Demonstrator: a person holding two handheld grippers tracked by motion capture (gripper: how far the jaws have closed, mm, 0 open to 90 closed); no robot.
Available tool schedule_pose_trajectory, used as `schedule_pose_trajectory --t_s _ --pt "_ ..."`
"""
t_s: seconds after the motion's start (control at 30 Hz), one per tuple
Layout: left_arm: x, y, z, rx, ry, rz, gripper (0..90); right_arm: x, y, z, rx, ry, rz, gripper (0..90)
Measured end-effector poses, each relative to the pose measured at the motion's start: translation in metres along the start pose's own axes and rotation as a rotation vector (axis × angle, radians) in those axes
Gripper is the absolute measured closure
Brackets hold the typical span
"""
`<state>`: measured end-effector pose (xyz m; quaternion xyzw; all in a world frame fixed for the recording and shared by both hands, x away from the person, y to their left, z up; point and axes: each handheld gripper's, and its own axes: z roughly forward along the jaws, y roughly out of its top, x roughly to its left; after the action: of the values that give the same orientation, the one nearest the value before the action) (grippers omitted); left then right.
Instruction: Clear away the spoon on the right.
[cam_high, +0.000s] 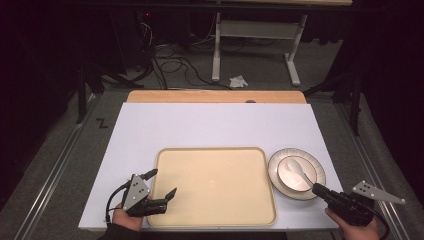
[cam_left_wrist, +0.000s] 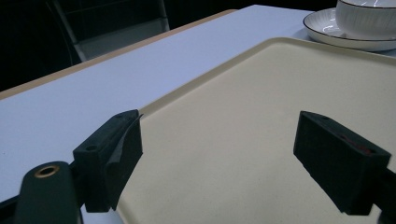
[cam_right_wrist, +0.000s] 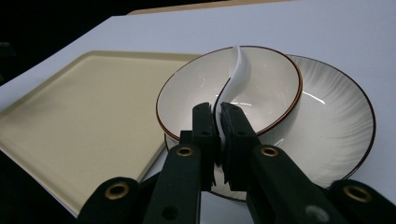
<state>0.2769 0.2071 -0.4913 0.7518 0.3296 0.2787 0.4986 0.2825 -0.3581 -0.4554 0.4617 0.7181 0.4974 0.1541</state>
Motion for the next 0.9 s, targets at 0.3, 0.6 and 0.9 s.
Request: schedule_pose_trajectory --t_s 0.3,0.6,0.9 --pt "0.0 0.0 0.0 0.0 0.001 0.001 15.9 0.004 0.002 -0.004 -0.046 -0.01 -0.033 87.0" --pt "0.0 0.0 0.0 -0.001 0.002 0.001 15.9 0.009 0.004 -0.008 -0.103 -0.02 -0.059 87.0" --pt "0.0 0.0 0.0 -0.001 0.001 0.001 15.9 0.014 0.006 -0.008 -0.14 -0.022 -0.082 87.0"
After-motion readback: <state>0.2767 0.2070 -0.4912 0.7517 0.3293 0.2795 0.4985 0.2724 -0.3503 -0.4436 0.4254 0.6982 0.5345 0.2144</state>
